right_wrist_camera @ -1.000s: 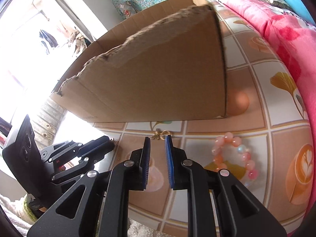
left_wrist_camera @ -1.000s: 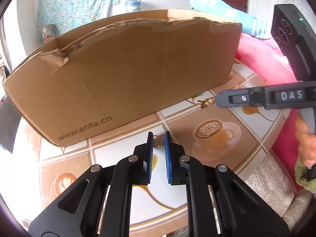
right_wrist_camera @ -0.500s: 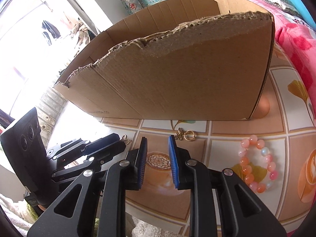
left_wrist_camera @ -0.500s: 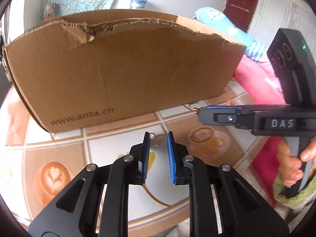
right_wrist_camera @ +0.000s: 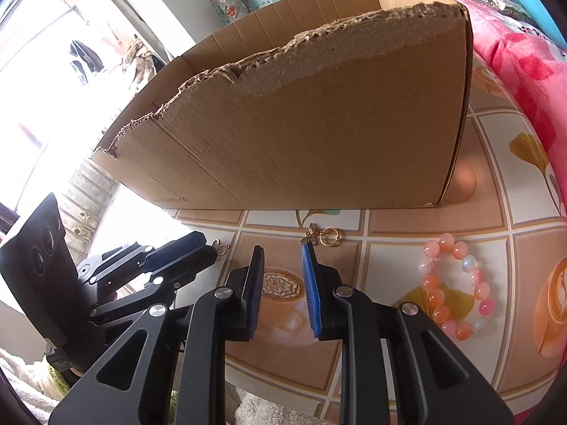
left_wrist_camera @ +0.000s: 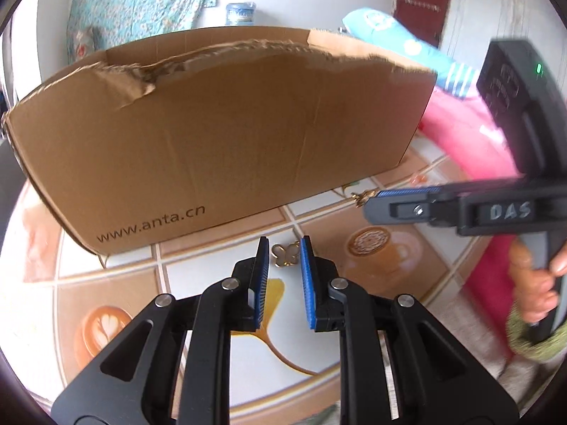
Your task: Organize jewelry
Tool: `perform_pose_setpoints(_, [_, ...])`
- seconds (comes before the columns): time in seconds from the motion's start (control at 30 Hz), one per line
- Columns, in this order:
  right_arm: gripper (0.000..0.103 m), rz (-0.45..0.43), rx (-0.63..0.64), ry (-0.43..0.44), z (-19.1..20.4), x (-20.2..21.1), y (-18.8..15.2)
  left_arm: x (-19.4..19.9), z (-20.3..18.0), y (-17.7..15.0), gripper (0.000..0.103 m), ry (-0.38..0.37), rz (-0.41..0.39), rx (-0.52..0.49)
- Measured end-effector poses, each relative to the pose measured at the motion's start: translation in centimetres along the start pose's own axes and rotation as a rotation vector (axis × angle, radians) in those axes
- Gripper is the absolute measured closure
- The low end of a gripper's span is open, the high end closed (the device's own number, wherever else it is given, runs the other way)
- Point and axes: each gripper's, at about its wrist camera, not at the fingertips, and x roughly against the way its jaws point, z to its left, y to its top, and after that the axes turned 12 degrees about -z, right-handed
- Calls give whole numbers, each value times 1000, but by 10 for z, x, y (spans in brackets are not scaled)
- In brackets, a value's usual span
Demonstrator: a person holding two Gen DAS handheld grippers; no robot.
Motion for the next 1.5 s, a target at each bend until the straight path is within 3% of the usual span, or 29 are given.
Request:
perform_pose_setpoints(0.3, [81, -9, -17, 10, -9, 3, -1, -5, -13, 4, 86, 44, 14, -107])
perform_pose_setpoints(0.67, [81, -24, -22, 21, -13, 10, -1, -4, 1, 6, 99, 47, 22, -41])
perform_pose_setpoints(0.93, [81, -28, -3, 31, -7, 14, -1, 4, 12, 4, 99, 60, 11, 24])
perform_pose_setpoints(1.1, [80, -23, 94, 68, 16, 7, -2, 9, 22, 2, 99, 97, 6, 35])
perform_pose_setpoints(1.17, [60, -27, 168, 74, 32, 5, -2, 12, 24, 1, 99, 116, 6, 42])
perform_pose_setpoints(1.23, [58, -42, 254, 66, 47, 1, -4, 13, 27, 1, 99, 136, 8, 55])
perform_pose_setpoints(1.33, [58, -54, 325, 48, 60, -8, -5, 15, 33, 1, 95, 161, 6, 73])
perform_pose_setpoints(1.5, [61, -32, 328, 7, 68, -24, -9, 19, 42, -2, 79, 192, 0, 103])
